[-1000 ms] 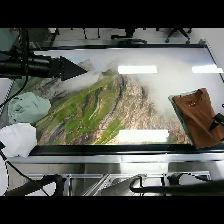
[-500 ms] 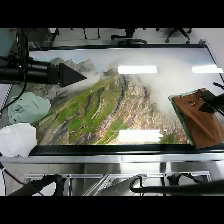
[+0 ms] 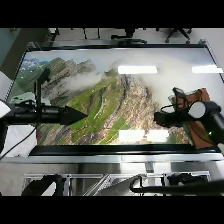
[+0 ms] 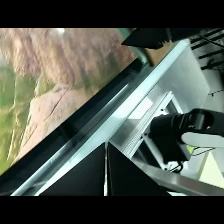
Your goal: Fold the shirts.
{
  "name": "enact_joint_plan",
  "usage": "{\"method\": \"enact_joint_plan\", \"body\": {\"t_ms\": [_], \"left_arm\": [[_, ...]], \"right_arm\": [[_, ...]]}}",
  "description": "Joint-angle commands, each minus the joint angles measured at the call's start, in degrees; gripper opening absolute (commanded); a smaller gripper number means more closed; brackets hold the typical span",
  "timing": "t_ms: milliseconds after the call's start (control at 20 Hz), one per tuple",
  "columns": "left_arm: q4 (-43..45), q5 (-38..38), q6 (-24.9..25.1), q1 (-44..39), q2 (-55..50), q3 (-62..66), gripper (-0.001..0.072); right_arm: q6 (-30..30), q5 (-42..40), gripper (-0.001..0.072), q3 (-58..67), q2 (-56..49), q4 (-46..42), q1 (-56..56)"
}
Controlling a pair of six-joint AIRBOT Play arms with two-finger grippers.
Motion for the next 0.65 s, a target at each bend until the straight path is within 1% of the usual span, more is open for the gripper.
{"method": "enact_joint_plan", "body": {"t_ms": [0,200,300,600], "left_arm": [[2.1,2.7,0.1,0.0,4.9,-9.5,0.0018],[2.1,5.7,0.1,0.0,8.5,-15.8,0.0019],[2.1,5.4,0.1,0.0,9.5,-17.6,0.0019],[2.1,5.4,0.1,0.0,10.4,-18.6,0.0018]], "right_arm": [[0.6,-4.3,0.0017,-5.7,3.2,0.2,8.2],[0.6,-3.5,0.0017,-5.7,3.2,1.3,9.3],[0.6,-3.5,0.0017,-5.7,3.2,1.3,9.4],[0.6,-3.5,0.0017,-5.7,3.2,1.2,9.4]]}}
